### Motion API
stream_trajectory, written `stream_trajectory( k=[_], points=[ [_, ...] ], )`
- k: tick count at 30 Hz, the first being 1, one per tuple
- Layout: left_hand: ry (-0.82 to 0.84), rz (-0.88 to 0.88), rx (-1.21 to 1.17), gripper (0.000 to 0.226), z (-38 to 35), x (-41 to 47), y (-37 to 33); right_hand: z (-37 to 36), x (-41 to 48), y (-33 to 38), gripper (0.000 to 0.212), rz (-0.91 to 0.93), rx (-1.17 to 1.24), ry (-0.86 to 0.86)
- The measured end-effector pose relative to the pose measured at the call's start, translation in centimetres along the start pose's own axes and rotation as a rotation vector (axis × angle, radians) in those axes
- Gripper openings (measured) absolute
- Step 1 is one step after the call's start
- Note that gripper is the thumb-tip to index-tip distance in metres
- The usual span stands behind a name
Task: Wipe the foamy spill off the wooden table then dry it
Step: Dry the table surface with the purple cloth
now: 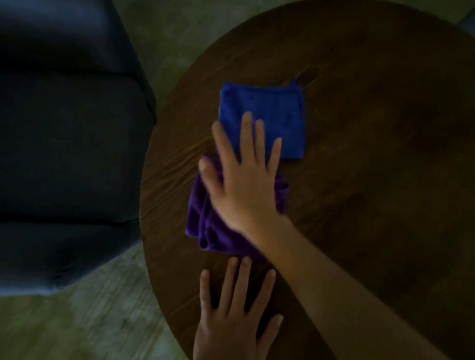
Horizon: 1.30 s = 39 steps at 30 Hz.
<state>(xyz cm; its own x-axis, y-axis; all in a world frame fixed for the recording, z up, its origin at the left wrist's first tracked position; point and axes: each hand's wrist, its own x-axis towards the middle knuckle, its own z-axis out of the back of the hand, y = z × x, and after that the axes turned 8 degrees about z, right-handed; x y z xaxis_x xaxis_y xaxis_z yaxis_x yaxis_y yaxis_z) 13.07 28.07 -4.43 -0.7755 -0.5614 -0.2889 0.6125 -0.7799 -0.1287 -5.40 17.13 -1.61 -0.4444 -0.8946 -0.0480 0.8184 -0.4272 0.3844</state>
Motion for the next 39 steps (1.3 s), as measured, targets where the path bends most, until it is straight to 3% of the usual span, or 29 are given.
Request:
stream_trajectory(
  k=[4, 10, 17, 20, 25, 28, 31, 35, 37, 39],
  points=[
    [0.054, -0.018, 0.01, 0.062, 0.3, 0.0, -0.1, -3.1, -6.7, 0.1, 0.07, 0.198, -0.11, 0.119],
    [0.094, -0.001, 0.019, 0.065, 0.9, 0.4, -0.4, -2.5, -6.8, -3.3, 0.069, 0.329, -0.14, 0.187],
    [0.108, 0.057, -0.011, 0.069, 1.4, 0.1, -1.5, 3.0, -13.3, -15.1, 0.066, 0.237, -0.251, 0.257],
    [0.097, 0.073, -0.021, 0.072, 1.9, 1.2, -2.0, 5.6, -16.8, -23.0, 0.063, 0.036, -0.253, 0.158],
    [0.07, -0.044, 0.03, 0.072, 3.0, 7.7, -5.2, 8.8, -21.7, -32.5, 0.063, -0.714, -0.21, -0.021],
    [0.049, -0.106, 0.074, 0.071, 3.1, 12.0, -7.1, 7.9, -21.9, -30.3, 0.062, -0.8, -0.137, -0.097],
    [0.045, -0.094, 0.11, 0.069, 3.1, 14.5, -8.2, 5.2, -24.7, -23.6, 0.061, -0.507, -0.162, -0.028],
    [0.029, -0.075, 0.144, 0.069, 2.9, 14.7, -8.6, 1.7, -34.0, -15.4, 0.064, 0.275, -0.114, 0.277],
    [0.034, -0.072, 0.145, 0.068, 3.0, 14.6, -8.7, 1.8, -36.1, -17.2, 0.068, 0.638, -0.193, 0.37],
    [0.037, -0.062, 0.146, 0.069, 3.2, 14.6, -8.7, 3.3, -35.3, -21.9, 0.068, 0.751, -0.178, 0.352]
  ],
)
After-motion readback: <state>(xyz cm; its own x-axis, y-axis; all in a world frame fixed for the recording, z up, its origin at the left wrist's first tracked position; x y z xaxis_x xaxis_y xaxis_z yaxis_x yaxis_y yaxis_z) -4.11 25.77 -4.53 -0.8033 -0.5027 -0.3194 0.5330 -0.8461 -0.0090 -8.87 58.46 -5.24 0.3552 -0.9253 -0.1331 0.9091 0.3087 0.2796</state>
